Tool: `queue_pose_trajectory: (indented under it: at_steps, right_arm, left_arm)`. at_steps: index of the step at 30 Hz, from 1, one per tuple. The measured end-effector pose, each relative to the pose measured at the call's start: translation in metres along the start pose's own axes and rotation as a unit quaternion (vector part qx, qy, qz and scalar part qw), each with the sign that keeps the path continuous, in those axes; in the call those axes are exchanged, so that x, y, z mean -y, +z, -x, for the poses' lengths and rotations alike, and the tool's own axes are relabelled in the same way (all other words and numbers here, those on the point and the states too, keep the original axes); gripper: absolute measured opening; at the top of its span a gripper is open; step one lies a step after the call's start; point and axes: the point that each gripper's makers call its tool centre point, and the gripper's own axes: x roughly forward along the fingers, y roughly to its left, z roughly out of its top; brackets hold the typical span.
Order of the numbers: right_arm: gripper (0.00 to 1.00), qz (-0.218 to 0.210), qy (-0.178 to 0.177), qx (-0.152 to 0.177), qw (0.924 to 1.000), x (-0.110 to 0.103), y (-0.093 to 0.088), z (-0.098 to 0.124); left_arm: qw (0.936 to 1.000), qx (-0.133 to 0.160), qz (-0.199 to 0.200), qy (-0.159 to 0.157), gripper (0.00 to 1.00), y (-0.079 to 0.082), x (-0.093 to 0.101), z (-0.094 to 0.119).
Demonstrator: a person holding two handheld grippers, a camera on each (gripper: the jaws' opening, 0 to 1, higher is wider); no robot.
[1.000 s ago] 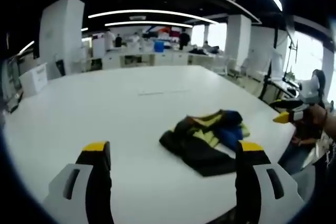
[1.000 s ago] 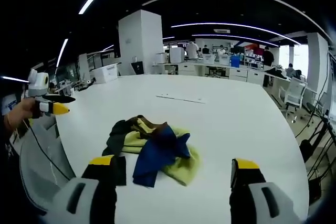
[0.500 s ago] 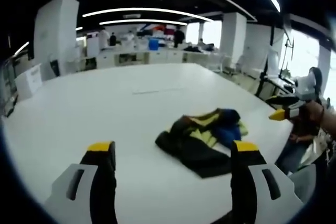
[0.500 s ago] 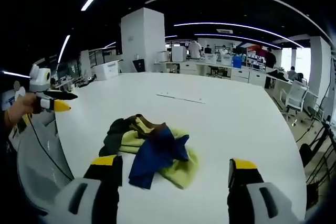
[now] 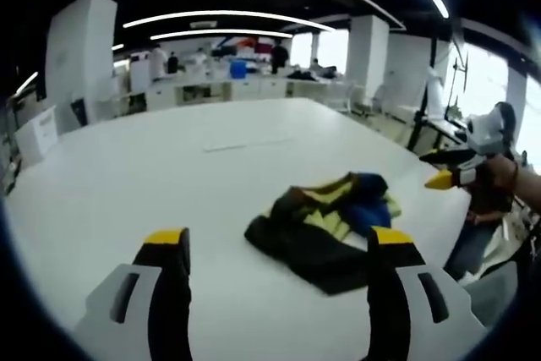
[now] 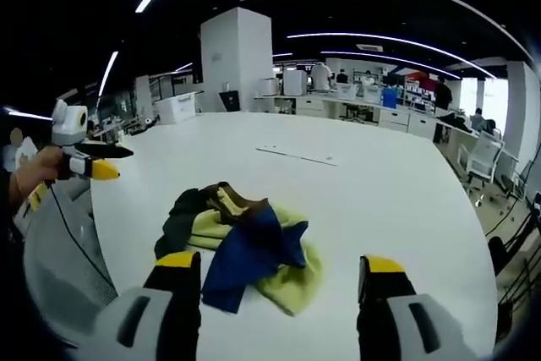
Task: Fold the garment on the visible template until the final outline fits inside the template.
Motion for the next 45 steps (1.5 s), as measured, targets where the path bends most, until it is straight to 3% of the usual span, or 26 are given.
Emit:
queue_pose_trajectory:
  at_steps: [8, 14, 37, 45]
  right_arm:
    - [0.66, -0.003, 0.017, -0.006, 0.9998, 0.000, -0.002, -0.015]
    - [0.63, -0.001, 0.023, -0.010, 0.9997, 0.001, -0.004, -0.027]
    - [0.28, 0.030, 0.043, -0.015, 0.9985, 0.007, -0.019, -0.074]
    - [0.20, 0.047, 0.054, -0.036, 0.9967, 0.006, -0.031, -0.082]
  left_arm:
    - [1.0000, -0.008, -0.001, -0.002, 0.70, -0.003, -0.001, -0.022]
    - [0.9999, -0.009, 0.006, -0.013, 0.69, -0.003, 0.001, -0.038]
    - [0.9980, -0.052, 0.030, -0.017, 0.52, -0.041, 0.001, -0.089]
    - [0.9967, -0.062, 0.043, -0.032, 0.38, -0.051, 0.011, -0.100]
